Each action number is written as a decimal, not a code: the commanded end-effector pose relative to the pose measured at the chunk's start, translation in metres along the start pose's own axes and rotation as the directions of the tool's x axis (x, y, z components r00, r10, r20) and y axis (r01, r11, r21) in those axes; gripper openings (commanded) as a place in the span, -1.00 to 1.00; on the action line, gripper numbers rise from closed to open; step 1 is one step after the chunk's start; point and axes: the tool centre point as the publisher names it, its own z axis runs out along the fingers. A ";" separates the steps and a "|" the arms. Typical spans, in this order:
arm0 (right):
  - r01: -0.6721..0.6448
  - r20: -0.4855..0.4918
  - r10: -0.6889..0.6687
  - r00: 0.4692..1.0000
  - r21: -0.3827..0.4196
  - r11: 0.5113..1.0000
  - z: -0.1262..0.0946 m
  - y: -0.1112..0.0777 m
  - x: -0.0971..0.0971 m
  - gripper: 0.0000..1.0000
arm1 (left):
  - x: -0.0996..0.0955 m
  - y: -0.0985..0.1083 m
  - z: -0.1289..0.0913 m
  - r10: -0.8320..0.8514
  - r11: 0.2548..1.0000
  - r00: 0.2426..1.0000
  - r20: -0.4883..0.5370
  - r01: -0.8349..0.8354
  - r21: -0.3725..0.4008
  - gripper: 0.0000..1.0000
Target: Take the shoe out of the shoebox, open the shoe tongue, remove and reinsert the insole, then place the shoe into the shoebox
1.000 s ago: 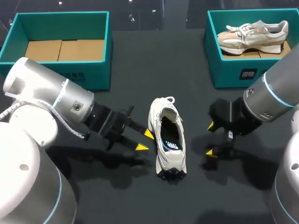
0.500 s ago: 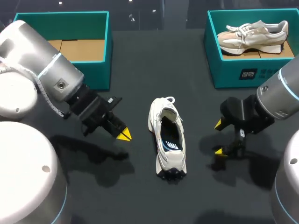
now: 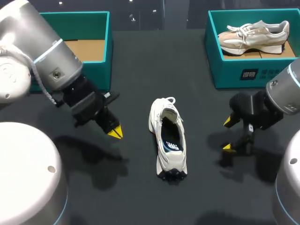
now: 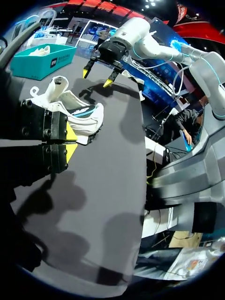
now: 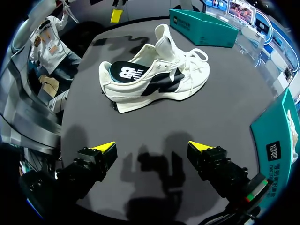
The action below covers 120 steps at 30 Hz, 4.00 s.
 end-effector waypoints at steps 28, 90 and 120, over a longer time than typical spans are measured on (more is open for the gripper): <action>-0.024 0.034 0.024 0.999 -0.009 1.000 -0.040 -0.042 -0.001 1.00 | -0.115 0.015 0.047 0.252 0.949 0.810 -0.529 -0.314 -0.030 -1.00; -0.024 0.034 0.024 0.999 -0.009 1.000 -0.040 -0.042 -0.001 1.00 | -0.062 0.049 0.171 0.286 0.945 0.726 -0.625 -0.320 0.061 -1.00; -0.024 0.034 0.024 0.999 -0.009 1.000 -0.040 -0.042 -0.001 1.00 | -0.049 0.055 0.186 0.132 0.952 0.689 -0.713 -0.288 -0.102 -1.00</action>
